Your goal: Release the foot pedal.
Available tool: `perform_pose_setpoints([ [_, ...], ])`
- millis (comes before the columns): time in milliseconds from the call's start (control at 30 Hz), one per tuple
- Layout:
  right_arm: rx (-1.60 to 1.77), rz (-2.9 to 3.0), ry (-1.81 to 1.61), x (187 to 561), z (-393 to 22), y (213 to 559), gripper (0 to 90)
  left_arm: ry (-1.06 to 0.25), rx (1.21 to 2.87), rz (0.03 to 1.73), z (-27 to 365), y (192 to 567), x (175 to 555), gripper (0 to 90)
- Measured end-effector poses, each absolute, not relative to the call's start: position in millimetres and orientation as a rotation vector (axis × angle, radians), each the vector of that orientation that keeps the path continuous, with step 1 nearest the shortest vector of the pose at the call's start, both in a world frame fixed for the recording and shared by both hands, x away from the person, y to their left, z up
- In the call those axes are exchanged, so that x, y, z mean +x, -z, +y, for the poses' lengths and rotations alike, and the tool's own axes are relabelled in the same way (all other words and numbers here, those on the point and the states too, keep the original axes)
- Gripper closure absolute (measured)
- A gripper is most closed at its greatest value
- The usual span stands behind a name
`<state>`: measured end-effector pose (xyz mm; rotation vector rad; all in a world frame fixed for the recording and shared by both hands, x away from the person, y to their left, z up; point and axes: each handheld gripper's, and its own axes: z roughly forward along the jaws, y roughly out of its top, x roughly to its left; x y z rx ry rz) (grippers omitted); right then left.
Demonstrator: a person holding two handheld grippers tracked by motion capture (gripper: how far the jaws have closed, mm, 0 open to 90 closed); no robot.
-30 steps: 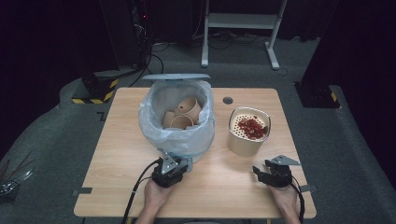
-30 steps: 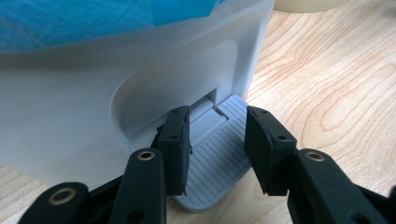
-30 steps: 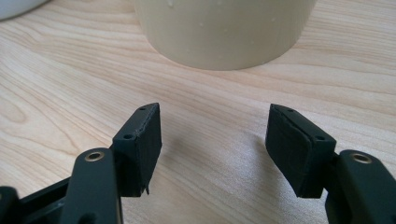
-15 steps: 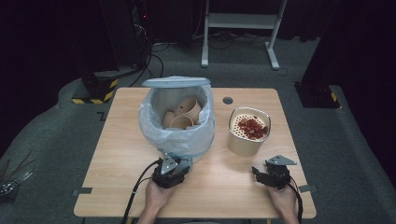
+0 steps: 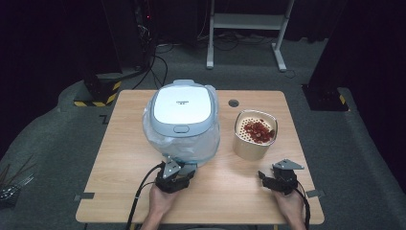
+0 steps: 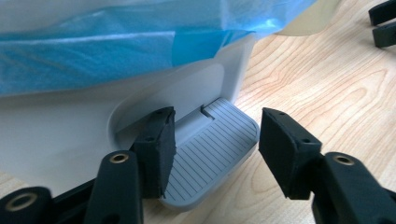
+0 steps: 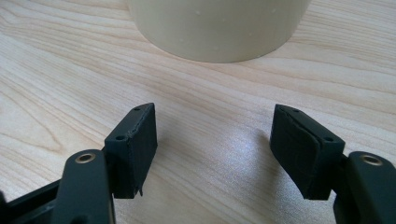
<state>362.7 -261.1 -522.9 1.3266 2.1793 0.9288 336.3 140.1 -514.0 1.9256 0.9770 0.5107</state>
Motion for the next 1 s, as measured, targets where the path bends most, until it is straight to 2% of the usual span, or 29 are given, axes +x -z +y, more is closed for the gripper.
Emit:
perform_pose_setpoints([
  [500, 1.325, 2.179, -0.928, 363, -261, 523, 31.9, -0.483, 1.848, 1.035, 178, 506, 319, 41.6],
  [1000, 1.327, 2.178, -0.928, 363, -261, 523, 31.7, -0.662, 1.928, 1.265, 216, 524, 332, 38.1],
])
